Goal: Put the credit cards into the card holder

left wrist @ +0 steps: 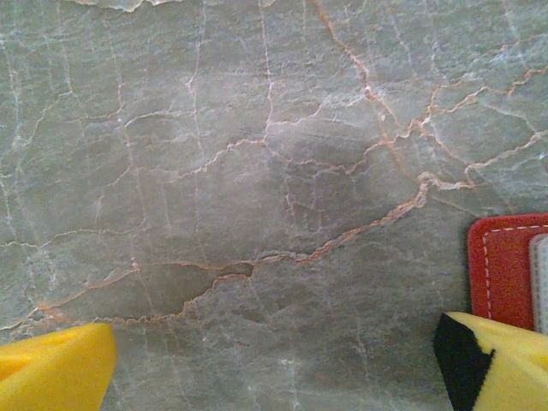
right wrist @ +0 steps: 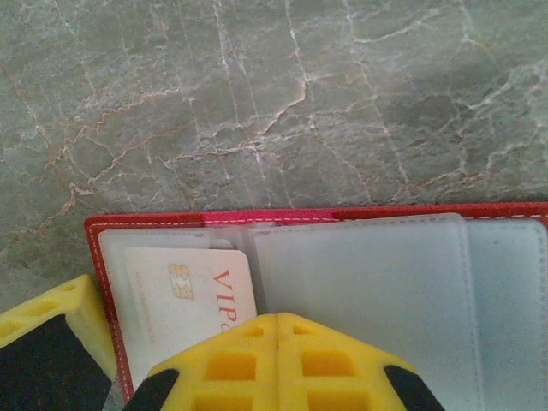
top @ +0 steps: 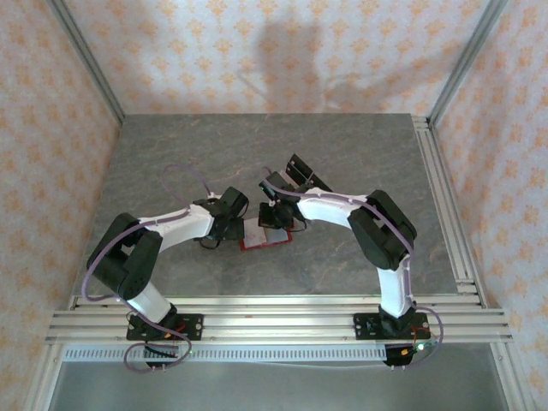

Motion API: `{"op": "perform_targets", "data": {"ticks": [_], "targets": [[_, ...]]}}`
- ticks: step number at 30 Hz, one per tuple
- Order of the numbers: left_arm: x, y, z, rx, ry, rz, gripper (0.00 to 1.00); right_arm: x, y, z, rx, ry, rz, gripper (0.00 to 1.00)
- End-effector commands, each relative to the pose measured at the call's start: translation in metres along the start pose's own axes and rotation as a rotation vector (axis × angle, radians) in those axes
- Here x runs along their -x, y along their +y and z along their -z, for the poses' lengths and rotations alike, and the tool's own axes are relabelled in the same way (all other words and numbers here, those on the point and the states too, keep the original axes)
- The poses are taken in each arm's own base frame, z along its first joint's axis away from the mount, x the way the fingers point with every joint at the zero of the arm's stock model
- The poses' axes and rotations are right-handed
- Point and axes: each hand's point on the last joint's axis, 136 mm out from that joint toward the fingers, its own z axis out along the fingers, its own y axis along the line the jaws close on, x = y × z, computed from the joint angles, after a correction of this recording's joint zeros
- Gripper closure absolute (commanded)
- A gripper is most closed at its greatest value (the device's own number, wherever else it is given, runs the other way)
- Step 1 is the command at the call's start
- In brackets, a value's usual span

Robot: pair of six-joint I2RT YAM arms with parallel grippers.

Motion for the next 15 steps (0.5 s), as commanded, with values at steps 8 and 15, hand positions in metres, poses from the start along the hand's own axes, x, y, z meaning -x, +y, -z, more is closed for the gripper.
{"op": "perform_targets", "data": {"ticks": [8, 15], "targets": [[-0.001, 0.001, -0.006, 0.021, 0.003, -0.015, 0.03, 0.004, 0.006, 0.019, 0.022, -0.042, 0.003, 1.0], [-0.001, 0.001, -0.006, 0.021, 0.002, -0.016, 0.03, -0.004, -0.003, 0.014, 0.007, -0.031, -0.009, 1.0]]}}
